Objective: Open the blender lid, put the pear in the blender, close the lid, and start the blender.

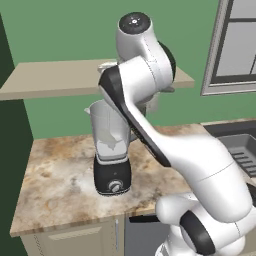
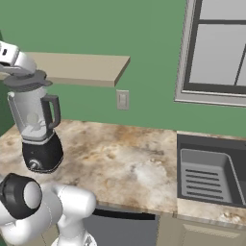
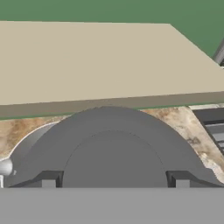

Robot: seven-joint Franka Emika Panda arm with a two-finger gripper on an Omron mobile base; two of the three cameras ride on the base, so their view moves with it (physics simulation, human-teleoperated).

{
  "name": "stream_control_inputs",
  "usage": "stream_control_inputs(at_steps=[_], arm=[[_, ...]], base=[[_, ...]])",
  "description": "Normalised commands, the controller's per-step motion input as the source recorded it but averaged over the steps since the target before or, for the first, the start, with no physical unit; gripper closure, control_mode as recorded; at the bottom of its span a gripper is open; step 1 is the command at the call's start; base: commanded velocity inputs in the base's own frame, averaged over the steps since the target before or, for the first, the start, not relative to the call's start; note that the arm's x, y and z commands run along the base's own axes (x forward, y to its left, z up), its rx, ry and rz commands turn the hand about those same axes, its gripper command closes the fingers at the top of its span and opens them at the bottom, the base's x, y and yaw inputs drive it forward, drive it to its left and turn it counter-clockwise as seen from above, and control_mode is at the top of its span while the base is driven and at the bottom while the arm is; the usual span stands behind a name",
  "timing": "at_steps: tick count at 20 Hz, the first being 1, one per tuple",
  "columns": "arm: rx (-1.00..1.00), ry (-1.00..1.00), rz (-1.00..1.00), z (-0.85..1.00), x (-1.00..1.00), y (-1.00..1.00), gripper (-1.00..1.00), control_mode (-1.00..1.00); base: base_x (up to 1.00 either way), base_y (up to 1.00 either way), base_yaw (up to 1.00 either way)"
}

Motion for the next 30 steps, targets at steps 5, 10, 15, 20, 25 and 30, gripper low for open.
stream_control_inputs(at_steps=[5,10,15,20,25,30], arm=[[-0.01,0.0,0.0,-0.21,0.0,0.2,1.0,-1.0],[0.0,0.0,0.01,-0.17,0.0,0.14,1.0,-1.0],[0.0,0.0,0.04,-0.2,0.0,0.1,1.0,-1.0],[0.0,0.0,0.05,-0.18,0.0,0.16,1.0,-1.0],[0.0,0.0,0.05,-0.06,0.06,0.14,1.0,-1.0],[0.0,0.0,0.03,0.0,0.22,0.03,1.0,-1.0]], base=[[0.0,0.0,0.0],[0.0,0.0,0.0],[0.0,0.0,0.0],[0.0,0.0,0.0],[0.0,0.0,0.0],[0.0,0.0,0.0]])
